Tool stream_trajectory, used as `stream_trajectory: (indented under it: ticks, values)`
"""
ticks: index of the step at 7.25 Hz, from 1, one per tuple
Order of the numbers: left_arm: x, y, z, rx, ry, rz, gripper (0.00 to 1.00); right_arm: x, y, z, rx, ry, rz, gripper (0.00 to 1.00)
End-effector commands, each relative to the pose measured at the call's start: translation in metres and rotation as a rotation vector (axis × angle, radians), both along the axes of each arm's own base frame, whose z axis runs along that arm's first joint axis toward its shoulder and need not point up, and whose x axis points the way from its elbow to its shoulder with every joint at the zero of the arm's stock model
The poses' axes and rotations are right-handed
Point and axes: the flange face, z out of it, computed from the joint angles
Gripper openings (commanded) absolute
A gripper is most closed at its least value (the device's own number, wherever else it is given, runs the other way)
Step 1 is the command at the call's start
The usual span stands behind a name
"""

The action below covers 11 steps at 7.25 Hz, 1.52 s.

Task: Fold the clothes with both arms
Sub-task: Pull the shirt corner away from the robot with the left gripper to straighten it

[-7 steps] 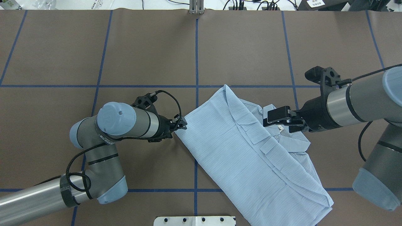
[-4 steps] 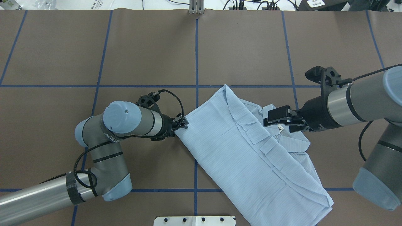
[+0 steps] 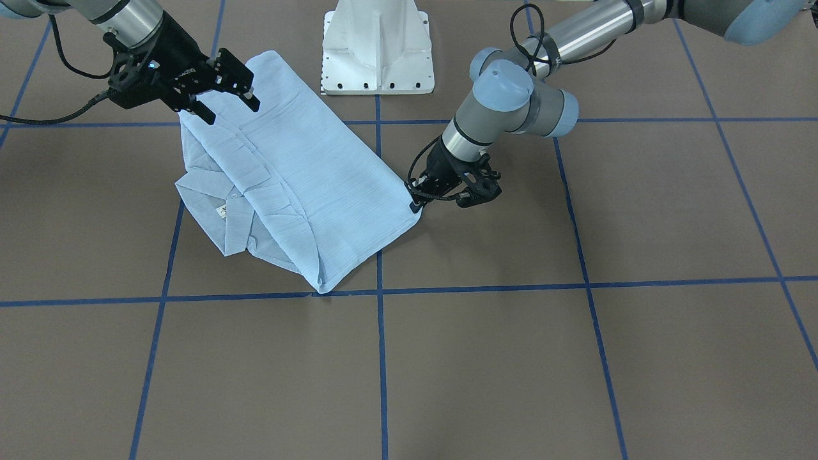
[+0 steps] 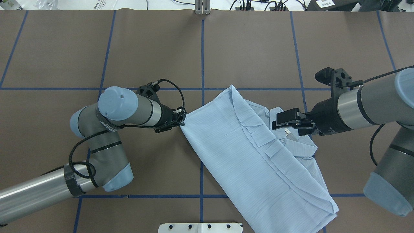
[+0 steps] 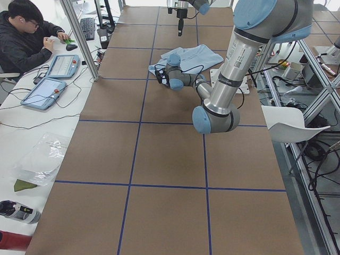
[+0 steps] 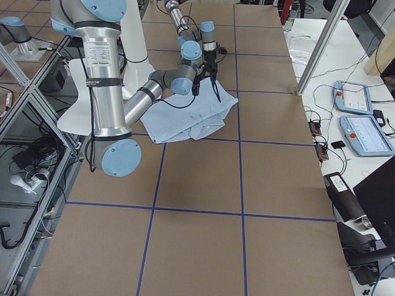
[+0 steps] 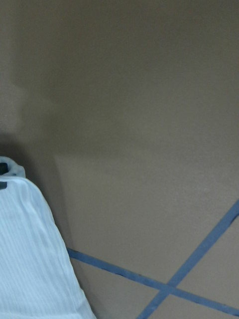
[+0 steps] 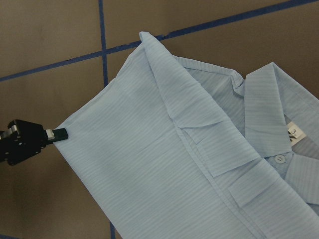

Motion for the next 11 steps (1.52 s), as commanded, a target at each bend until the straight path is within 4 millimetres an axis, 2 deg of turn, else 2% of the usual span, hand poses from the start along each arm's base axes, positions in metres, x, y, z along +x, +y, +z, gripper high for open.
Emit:
stream_trajectory:
  ticks: [1, 2, 3, 4, 5, 6, 7, 8, 9, 11]
  values:
    - [-0.032, -0.039, 0.009, -0.022, -0.020, -0.048, 0.00, 0.002, -0.001, -0.001, 0.001, -0.001, 0.006, 1.00]
    - [-0.050, -0.064, 0.016, -0.001, -0.050, -0.078, 0.00, 0.004, -0.003, -0.001, 0.001, -0.001, 0.010, 1.00]
    - [-0.064, -0.096, 0.033, 0.030, -0.098, -0.102, 0.00, 0.004, -0.003, -0.001, 0.002, -0.002, 0.012, 1.00]
    - [-0.071, -0.137, 0.039, 0.038, -0.135, -0.135, 0.00, 0.004, -0.003, -0.001, 0.002, -0.002, 0.012, 1.00]
    - [-0.063, -0.173, 0.037, 0.038, -0.166, -0.152, 0.00, 0.004, -0.004, -0.001, 0.002, 0.001, 0.018, 1.00]
    - [-0.054, -0.203, 0.026, 0.069, -0.146, -0.190, 0.00, 0.004, -0.005, 0.000, 0.006, 0.005, 0.027, 1.00]
    - [-0.040, -0.225, 0.016, 0.101, -0.148, -0.238, 0.00, 0.003, -0.006, 0.002, 0.005, 0.008, 0.030, 1.00]
    - [-0.032, -0.237, 0.000, 0.120, -0.145, -0.261, 0.00, 0.002, -0.008, 0.005, 0.007, 0.018, 0.045, 1.00]
    - [-0.026, -0.245, 0.005, 0.157, -0.112, -0.287, 0.00, 0.001, -0.010, 0.006, 0.009, 0.022, 0.053, 1.00]
    - [-0.027, -0.250, 0.021, 0.182, -0.148, -0.288, 0.00, -0.003, -0.013, 0.012, 0.004, 0.036, 0.060, 1.00]
